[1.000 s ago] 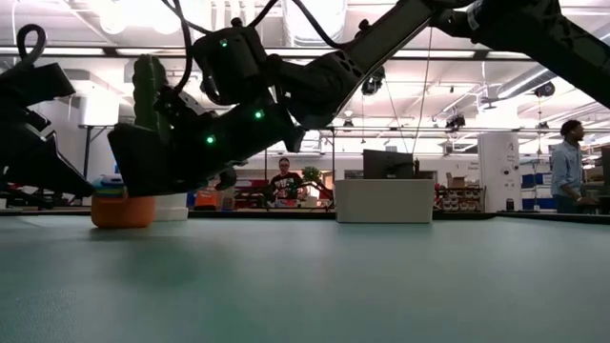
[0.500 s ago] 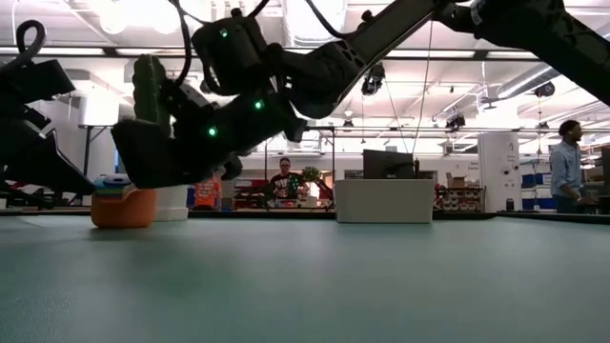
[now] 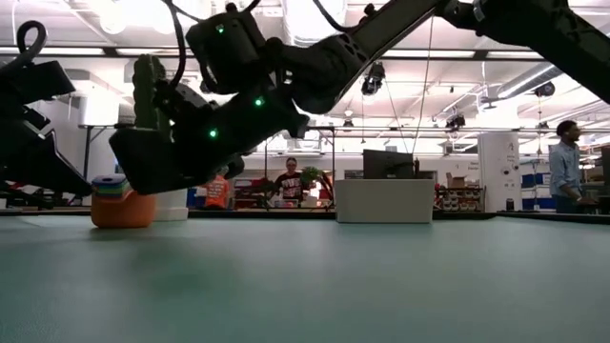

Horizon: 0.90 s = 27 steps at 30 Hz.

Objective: Nest measuring cups in basket
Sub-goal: Stack the purple measuring cup on top of the light blue measuring cup, then put the nested measuring cups into the gray bin

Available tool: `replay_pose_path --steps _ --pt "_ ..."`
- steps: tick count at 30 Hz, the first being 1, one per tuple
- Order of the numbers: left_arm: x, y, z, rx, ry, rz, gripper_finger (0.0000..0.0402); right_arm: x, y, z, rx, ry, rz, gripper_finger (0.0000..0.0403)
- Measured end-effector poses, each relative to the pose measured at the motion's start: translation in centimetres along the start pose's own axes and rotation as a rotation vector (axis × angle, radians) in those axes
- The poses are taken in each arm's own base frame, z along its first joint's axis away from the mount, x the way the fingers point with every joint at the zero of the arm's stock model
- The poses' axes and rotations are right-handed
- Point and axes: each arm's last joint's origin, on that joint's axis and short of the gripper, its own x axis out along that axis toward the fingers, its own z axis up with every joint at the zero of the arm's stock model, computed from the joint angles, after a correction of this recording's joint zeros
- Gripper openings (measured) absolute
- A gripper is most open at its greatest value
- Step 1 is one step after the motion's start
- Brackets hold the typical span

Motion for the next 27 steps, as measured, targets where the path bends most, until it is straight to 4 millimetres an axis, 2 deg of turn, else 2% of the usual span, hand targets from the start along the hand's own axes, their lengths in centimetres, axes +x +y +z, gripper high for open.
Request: replay_pose_path --steps 6,11,15,22,27 --pt "-1.1 -1.2 1.0 0.023 0.082 -0.049 0.0 -1.9 -0.5 1.5 -0.095 0.106 -0.035 0.0009" --pt "-2.9 -3.1 3.4 0.103 0.074 -0.123 0.0 -3.9 -0.5 2.0 -0.21 0.242 -0.073 0.0009" --pt "-4.6 -4.0 5.7 0.144 0.064 -0.158 0.0 -6.4 -0.3 2.3 -0.28 0.3 -0.089 0.0009" --pt "-6.9 -3.7 9.6 0.097 0.098 -0.13 0.0 -11.6 -1.1 1.4 -0.281 0.331 -0.05 0.0009" --pt "-5.9 -2.8 11.7 -0.007 0.132 -0.087 0.0 -14.8 -1.9 0.3 -0.229 0.237 0.02 0.0009"
